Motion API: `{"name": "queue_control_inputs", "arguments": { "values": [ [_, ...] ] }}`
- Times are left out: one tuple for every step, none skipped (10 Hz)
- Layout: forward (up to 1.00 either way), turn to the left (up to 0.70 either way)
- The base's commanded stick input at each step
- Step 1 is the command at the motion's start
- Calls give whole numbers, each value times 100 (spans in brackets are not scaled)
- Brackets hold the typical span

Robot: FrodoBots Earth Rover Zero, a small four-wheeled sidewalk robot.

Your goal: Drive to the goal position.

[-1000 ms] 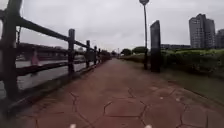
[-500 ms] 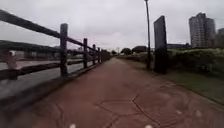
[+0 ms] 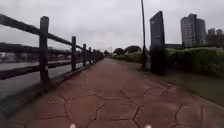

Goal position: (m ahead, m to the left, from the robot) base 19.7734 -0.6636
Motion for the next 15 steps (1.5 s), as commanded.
{"name": "queue_control_inputs", "arguments": {
  "values": [
    [100, 0],
    [100, 0],
    [100, 0],
    [100, 0],
    [100, 0],
    [100, 0],
    [100, -15],
    [100, -40],
    [100, -40],
    [100, -40],
    [100, -40],
    [100, -1],
    [100, 0],
    [100, 0],
    [100, 0]
  ]
}}
